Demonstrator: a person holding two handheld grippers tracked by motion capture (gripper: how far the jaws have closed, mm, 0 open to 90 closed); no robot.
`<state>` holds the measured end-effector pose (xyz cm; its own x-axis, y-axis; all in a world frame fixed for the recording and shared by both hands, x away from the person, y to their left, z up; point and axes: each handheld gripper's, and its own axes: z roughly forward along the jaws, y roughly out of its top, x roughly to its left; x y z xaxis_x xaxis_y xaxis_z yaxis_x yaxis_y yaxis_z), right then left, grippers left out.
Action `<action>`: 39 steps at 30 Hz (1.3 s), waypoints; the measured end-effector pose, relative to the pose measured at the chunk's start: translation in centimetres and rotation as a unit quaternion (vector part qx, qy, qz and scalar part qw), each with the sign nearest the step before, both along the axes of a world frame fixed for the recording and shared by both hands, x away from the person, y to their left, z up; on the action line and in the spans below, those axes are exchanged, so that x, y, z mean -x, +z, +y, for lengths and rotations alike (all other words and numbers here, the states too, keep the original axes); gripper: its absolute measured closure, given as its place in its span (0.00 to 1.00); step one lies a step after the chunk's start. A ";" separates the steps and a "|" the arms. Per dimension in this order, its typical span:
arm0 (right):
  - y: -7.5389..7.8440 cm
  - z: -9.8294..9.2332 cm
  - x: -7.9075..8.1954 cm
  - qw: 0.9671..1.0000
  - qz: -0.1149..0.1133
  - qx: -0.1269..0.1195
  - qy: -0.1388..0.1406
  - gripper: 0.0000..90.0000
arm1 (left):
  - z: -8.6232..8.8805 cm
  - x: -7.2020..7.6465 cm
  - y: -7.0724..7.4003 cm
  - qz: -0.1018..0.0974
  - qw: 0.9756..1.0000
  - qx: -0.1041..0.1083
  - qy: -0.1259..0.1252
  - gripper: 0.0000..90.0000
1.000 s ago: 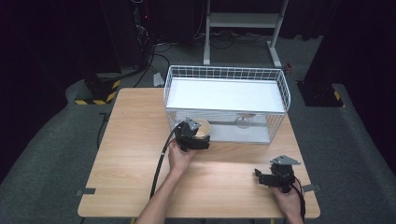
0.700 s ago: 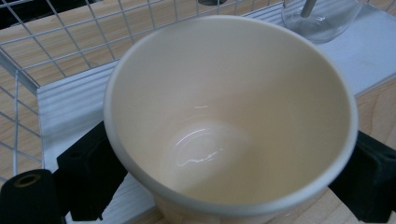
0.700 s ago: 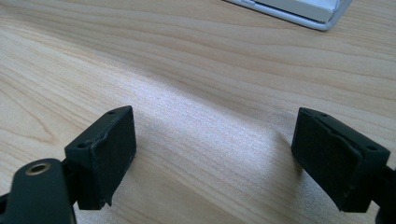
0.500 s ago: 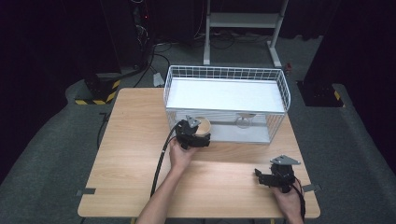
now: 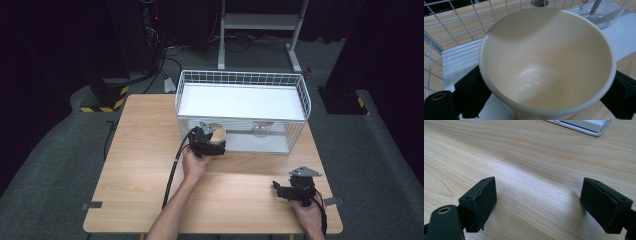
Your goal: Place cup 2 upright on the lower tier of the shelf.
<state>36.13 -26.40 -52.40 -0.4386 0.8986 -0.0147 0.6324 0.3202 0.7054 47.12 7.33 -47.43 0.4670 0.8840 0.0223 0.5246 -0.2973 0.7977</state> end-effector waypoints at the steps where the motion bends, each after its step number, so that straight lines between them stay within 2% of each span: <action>1: 0.0 0.0 0.0 1.000 0.000 0.000 0.000 0.16 | 0.0 -0.1 0.0 -0.001 1.000 -0.001 -0.002 0.11; 7: 0.0 0.0 0.0 1.000 0.000 0.000 0.000 0.16 | -0.3 -0.4 -0.1 -0.002 1.000 0.003 0.005 0.10; 8: 0.0 0.0 0.0 1.000 0.000 0.000 0.000 0.16 | -0.4 -0.4 -0.2 0.002 1.000 0.010 0.007 0.10; 12: 0.0 0.0 0.0 1.000 0.000 0.000 0.000 0.16 | -0.4 -0.5 -0.2 -0.006 1.000 -0.002 0.008 0.10; 18: 0.0 0.0 0.0 1.000 0.000 0.000 0.000 0.16 | -0.5 -0.5 -0.2 0.002 1.000 0.016 0.012 0.09; 19: 0.0 0.0 0.0 1.000 0.000 0.000 0.000 0.16 | -0.3 -0.5 -0.1 -0.006 1.000 0.001 0.018 0.09; 20: 0.0 0.0 0.0 1.000 0.000 0.000 0.000 0.16 | -0.4 -0.5 -0.2 0.005 1.000 0.021 0.011 0.09; 21: 0.0 0.0 0.0 1.000 0.000 0.000 0.000 0.16 | -0.4 -0.5 -0.1 0.006 1.000 0.021 0.011 0.09; 23: 0.0 0.0 0.0 1.000 0.000 0.000 0.000 0.16 | -0.4 -0.5 -0.1 0.006 1.000 0.021 0.010 0.09; 24: 0.0 0.0 0.0 1.000 0.000 0.000 0.000 0.16 | -0.3 -0.4 0.0 0.002 1.000 0.010 0.011 0.09; 28: 0.0 0.0 0.0 1.000 0.000 0.000 0.000 0.16 | 0.1 -0.1 0.1 0.000 1.000 0.008 0.001 0.09; 33: 0.0 0.0 0.0 1.000 0.000 0.000 -0.001 0.16 | 0.4 0.2 0.1 -0.001 1.000 0.013 0.004 0.09; 39: 0.0 0.0 0.0 1.000 0.000 0.000 0.000 0.16 | 0.7 0.7 0.2 0.000 1.000 0.009 0.004 0.10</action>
